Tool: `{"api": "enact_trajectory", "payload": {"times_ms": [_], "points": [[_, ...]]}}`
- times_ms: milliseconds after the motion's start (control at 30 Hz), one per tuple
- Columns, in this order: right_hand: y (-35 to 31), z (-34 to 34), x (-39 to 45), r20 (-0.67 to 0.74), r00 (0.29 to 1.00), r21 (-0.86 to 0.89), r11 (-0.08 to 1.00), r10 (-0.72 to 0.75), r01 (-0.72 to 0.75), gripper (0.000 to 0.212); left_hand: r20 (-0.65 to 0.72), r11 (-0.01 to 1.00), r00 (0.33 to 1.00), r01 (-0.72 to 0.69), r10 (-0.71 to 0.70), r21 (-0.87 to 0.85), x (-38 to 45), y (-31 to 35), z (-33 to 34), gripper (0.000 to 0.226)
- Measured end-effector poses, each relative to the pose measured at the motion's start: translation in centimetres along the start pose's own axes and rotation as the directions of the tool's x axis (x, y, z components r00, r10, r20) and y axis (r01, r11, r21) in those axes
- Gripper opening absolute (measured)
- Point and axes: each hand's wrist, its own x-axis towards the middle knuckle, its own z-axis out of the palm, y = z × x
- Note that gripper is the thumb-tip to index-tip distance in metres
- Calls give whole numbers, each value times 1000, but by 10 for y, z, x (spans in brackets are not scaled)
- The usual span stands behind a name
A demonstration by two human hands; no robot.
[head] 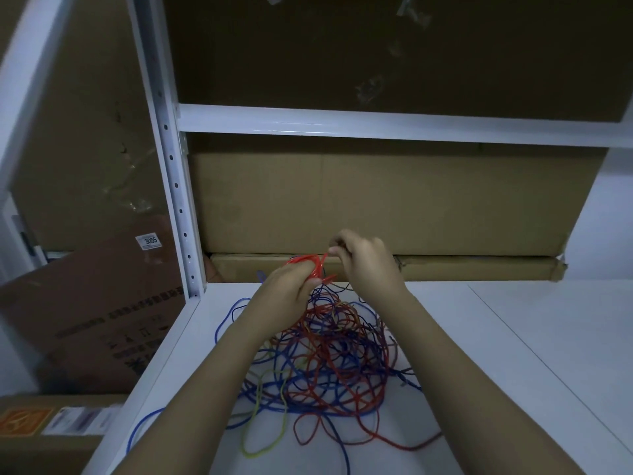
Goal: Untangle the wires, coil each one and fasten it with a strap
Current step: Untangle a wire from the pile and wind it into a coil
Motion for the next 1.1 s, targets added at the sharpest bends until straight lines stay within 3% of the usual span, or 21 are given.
{"api": "enact_trajectory", "payload": {"times_ms": [167,367,467,600,633,700,767,867,967,1100], "points": [[3,-13,16,287,955,-64,994,-72,94,14,-44,988,995,85,-92,-131,-7,-3,-3,19],[-3,-15,19,409,880,-146,935,-239,322,18,-40,994,996,86,-84,74,1,-9,-10,20],[-8,-8,19,471,868,-30,981,-157,194,17,-43,994,997,70,-66,86,4,-5,-8,23],[1,0,15,331,943,298,944,36,-140,12,-95,964,970,207,-225,-169,5,-8,-11,18],[4,4,12,232,971,312,941,59,-131,6,-88,947,959,247,-269,-205,5,-10,-12,19],[6,11,3,-3,996,238,968,84,-81,14,-76,932,949,283,-307,-226,6,-14,-13,20],[5,16,-3,-117,991,176,983,69,-48,20,-68,927,948,286,-310,-242,7,-16,-14,19],[7,22,-10,-107,991,177,983,78,-58,18,-74,922,950,273,-303,-273,11,-15,-15,22],[6,24,-16,-25,992,334,936,123,-108,8,-127,927,943,267,-308,-262,13,-13,-15,23],[1,16,-15,-39,999,260,965,-9,19,20,-131,939,953,237,-275,-248,16,-9,-17,21]]}}
